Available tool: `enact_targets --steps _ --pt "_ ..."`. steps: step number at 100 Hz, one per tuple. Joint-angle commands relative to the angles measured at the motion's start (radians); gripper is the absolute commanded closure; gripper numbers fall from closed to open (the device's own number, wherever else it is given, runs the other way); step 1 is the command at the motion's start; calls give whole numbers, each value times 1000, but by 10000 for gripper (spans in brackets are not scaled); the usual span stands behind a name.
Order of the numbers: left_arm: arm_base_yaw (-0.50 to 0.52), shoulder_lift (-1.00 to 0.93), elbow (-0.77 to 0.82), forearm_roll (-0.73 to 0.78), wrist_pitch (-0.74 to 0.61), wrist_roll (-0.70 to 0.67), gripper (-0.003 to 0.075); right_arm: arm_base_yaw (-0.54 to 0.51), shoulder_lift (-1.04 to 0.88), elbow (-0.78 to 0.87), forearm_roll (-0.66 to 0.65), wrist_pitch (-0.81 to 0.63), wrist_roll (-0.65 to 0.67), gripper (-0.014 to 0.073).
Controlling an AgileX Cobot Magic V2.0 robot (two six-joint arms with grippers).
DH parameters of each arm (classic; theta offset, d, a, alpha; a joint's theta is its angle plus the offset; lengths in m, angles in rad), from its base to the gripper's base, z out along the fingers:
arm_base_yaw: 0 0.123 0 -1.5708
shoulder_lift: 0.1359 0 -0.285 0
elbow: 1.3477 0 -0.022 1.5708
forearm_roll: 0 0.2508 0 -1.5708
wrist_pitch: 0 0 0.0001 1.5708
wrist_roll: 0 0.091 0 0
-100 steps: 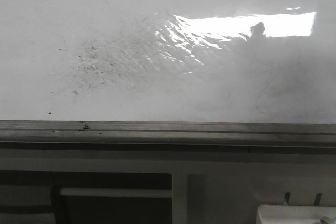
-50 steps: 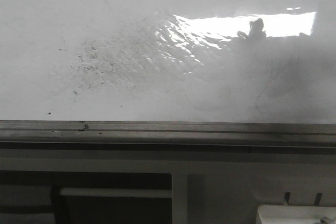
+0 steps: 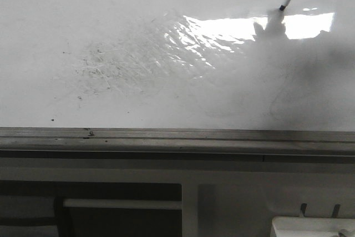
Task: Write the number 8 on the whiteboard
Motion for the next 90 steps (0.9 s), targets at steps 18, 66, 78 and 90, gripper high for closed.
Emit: enact_targets --steps 18,66,78,90 --pt "-6 9 -26 -26 -10 -11 741 -2 63 -29 -36 48 6 665" --pt "-6 9 -26 -26 36 -11 741 -91 -49 8 148 129 -199 664" --pt "-6 9 -26 -26 36 -11 741 -114 -90 24 338 132 -372 664" --pt "-6 9 -26 -26 36 -11 741 -114 -110 47 469 179 -454 664"
